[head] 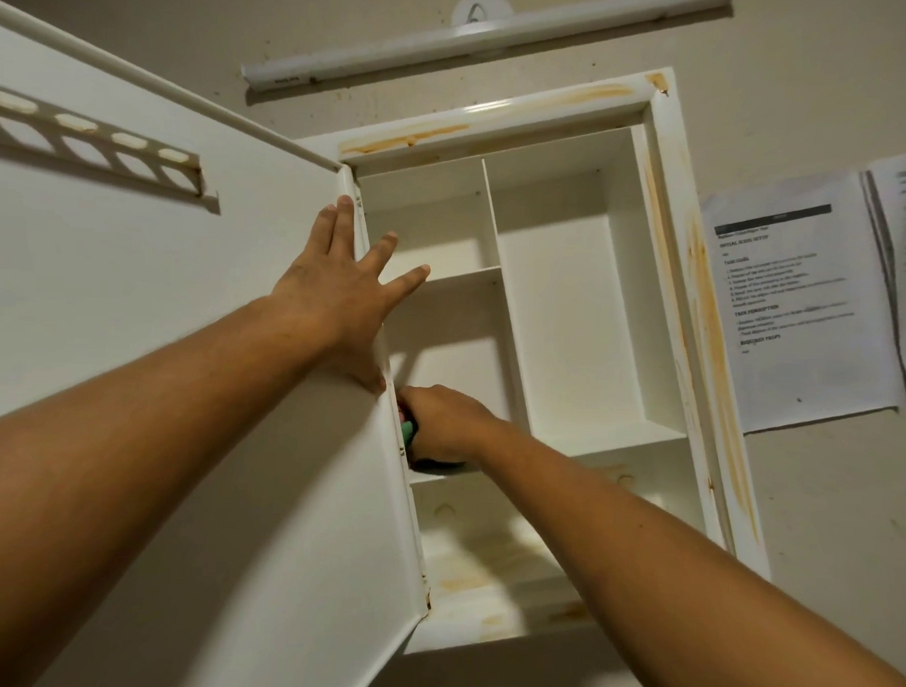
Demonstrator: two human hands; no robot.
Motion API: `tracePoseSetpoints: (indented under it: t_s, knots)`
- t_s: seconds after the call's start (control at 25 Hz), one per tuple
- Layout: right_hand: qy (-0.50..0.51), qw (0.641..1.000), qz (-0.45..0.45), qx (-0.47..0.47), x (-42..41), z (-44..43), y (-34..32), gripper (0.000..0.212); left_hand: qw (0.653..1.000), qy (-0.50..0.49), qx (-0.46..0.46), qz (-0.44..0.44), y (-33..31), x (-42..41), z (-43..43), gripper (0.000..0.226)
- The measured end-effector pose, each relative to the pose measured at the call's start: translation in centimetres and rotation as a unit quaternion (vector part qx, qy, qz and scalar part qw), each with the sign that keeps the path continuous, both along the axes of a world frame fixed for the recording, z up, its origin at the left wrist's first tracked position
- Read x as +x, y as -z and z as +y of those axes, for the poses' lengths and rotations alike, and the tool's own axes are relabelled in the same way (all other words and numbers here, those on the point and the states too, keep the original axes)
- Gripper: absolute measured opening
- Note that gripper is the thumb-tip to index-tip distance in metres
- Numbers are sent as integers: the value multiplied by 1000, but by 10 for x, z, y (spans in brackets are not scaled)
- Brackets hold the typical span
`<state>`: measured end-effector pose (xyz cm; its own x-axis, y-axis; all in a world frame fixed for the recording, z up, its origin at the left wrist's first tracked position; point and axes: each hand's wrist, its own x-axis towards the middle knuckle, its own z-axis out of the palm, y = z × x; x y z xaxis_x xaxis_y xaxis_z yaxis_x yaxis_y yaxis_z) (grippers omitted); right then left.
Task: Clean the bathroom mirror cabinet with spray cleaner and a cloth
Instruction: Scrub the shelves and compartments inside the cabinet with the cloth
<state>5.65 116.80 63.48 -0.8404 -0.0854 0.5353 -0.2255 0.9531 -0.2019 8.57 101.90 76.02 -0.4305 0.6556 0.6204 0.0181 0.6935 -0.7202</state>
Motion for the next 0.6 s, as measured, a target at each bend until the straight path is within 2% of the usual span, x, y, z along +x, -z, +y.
tracePoseSetpoints:
  t_s: [0.08,0.16,0.28,0.4,0.48,0.6]
  knots:
    - [58,994,62,64,2,-10,8,34,1000,0,-2,-3,0,0,0,142]
    - [104,984,79,122,9,-21,10,36,1000,0,2,-8,-1,1,0,142]
    - [167,961,36,219,41,-17,-1,30,1000,-1,4,-3,0,2,-1,141]
    - [223,912,-63,337,67,0,-18,17,1000,-8,4,-12,1,4,-2,140]
    - [254,867,-101,417,67,-1,-18,12,1000,-5,9,-5,1,4,0,139]
    - [266,830,-147,468,56,-8,-27,9,1000,-13,11,-4,1,0,-1,140]
